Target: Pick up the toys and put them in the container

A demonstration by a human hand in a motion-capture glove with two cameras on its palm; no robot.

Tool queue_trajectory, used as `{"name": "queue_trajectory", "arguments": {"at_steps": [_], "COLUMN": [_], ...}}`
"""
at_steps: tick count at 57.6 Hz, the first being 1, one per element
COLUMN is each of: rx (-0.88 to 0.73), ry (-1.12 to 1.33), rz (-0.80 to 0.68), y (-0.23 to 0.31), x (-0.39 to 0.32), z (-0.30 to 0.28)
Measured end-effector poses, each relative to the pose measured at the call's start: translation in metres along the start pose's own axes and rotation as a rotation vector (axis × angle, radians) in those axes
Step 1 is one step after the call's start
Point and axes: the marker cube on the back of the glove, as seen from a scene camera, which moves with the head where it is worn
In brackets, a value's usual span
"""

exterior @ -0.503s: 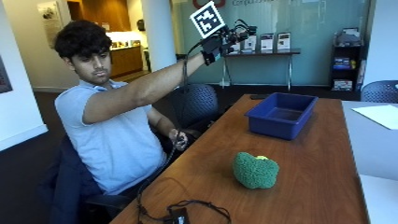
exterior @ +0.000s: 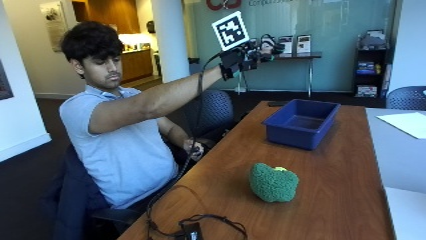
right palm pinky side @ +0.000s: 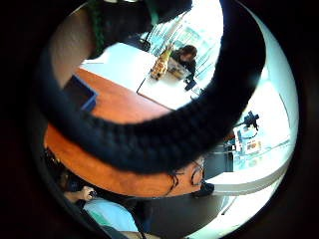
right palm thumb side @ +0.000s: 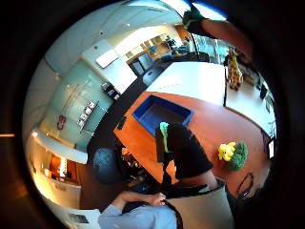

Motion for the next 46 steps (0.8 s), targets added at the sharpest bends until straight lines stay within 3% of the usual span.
{"name": "queue_trajectory", "arguments": {"at_steps": [11, 29, 46], "rx": [-0.136, -0.364, -0.608], "ry": [0.083, 0.019, 0.045], "rz": [0.229, 0.345, 0.381], "y": [0.005, 0.05, 0.088], "x": [0.071, 0.148, 0.169], "z": [0.07, 0.187, 0.279]}}
